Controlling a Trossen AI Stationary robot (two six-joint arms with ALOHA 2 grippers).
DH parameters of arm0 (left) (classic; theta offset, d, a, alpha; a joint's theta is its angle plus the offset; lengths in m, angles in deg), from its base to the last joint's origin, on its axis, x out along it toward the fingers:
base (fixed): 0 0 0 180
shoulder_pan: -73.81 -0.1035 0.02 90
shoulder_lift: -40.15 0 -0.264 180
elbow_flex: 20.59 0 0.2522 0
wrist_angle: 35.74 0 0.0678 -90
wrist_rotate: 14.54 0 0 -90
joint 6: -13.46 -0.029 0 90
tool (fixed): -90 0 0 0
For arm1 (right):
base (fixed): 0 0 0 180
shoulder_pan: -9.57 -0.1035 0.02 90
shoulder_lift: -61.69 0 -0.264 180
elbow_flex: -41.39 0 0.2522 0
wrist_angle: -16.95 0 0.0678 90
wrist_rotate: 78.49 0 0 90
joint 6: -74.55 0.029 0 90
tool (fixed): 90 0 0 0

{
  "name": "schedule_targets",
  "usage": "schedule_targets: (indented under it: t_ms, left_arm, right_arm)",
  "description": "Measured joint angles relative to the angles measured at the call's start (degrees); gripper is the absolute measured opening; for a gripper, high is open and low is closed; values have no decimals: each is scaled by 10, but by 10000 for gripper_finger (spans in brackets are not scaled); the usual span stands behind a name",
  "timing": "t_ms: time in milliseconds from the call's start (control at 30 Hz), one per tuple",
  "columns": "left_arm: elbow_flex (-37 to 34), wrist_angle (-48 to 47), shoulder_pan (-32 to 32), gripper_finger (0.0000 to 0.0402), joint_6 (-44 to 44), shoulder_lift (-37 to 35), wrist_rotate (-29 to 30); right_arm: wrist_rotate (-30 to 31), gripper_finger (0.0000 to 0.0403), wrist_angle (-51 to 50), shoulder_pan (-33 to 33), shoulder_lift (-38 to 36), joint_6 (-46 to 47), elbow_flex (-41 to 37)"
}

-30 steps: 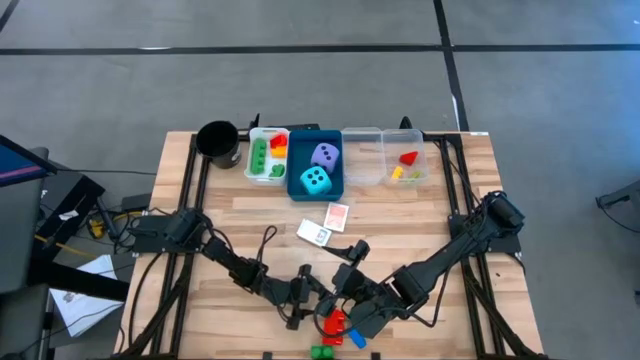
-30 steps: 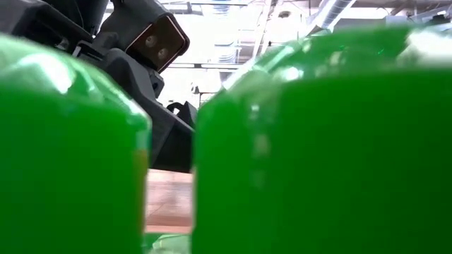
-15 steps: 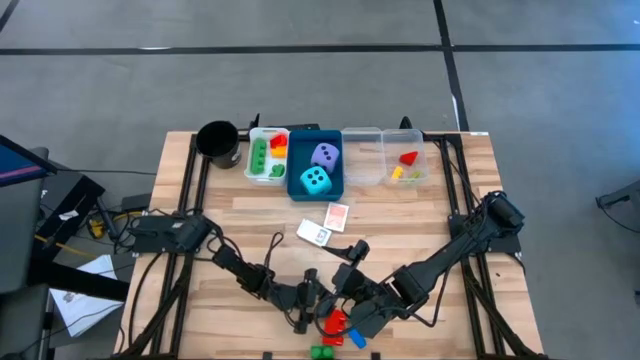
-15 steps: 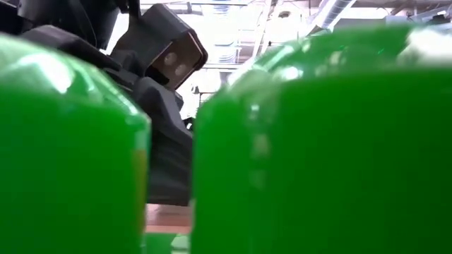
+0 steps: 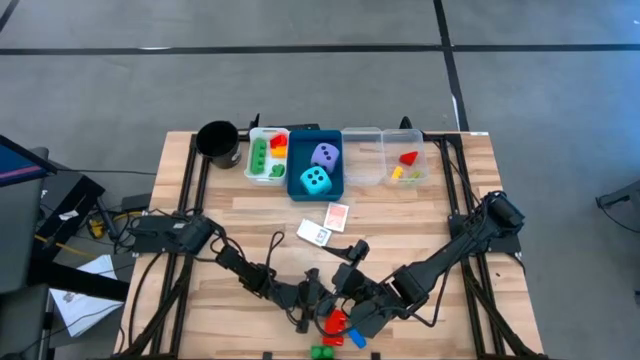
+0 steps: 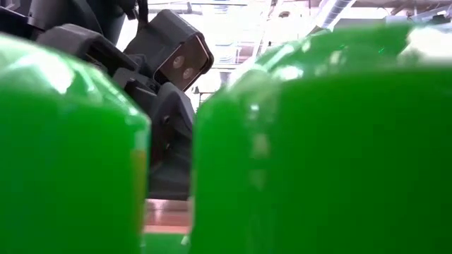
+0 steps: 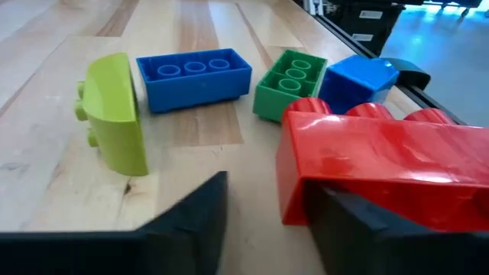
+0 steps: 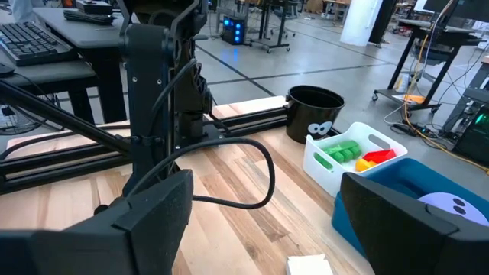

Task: Pick & Place Toys
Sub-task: Put the large red game piece into the white bin

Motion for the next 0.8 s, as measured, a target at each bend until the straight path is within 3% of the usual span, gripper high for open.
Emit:
schedule_targets:
  t_ms: [200,567,800]
  left_arm:
    - [0,-3,-1,20,3,0,0]
    - [-2,-2,-2,5,-38,-4,-4]
    - [-4,-135,-16,1,-91,-85,32]
  right_arm:
    - [-1,327,0,0,0,11,0]
    - [-1,327,1,-1,0,11,0]
    - [16,327,34,-18,0,-22,3]
